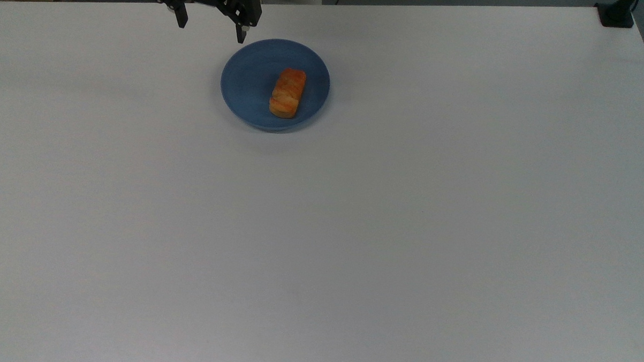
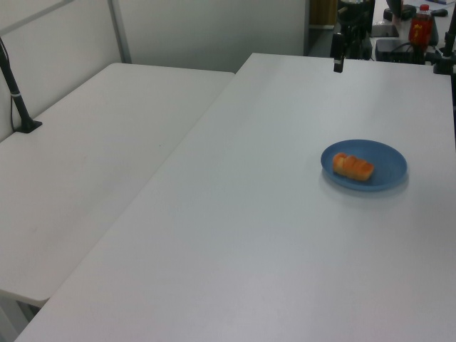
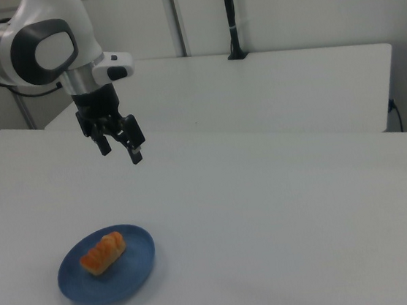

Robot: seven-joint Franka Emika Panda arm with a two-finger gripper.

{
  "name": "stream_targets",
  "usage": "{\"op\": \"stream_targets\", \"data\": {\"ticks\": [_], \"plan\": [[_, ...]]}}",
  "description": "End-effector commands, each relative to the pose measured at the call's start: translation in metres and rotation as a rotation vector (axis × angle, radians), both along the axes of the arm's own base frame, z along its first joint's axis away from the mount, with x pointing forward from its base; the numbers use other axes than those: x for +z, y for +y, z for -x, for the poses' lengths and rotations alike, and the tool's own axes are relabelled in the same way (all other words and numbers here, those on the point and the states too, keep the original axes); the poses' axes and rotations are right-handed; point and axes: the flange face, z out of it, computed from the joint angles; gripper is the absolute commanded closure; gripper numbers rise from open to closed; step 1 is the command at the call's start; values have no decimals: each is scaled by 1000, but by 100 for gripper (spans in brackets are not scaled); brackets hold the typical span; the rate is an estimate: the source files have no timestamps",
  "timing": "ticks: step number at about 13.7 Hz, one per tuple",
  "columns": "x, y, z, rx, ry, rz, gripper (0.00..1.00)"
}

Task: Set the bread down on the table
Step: 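Move the gripper over the orange bread roll on the blue plate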

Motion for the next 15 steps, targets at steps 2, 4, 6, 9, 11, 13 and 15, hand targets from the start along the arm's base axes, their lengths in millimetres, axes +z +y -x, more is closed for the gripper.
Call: {"op": "stream_targets", "data": {"ticks": [2, 4, 6, 9, 11, 13, 15], "plan": [[13, 0, 8, -4, -11, -22, 0], [12, 0, 9, 4, -17, -22, 0], [9, -4, 16, 6, -17, -25, 0], [-20, 4, 31, 5, -11, -30, 0], [-58, 25, 42, 41, 31, -31, 0], [-91, 38, 50, 56, 63, -28, 0], [-116, 47, 59, 47, 96, -27, 0]]}}
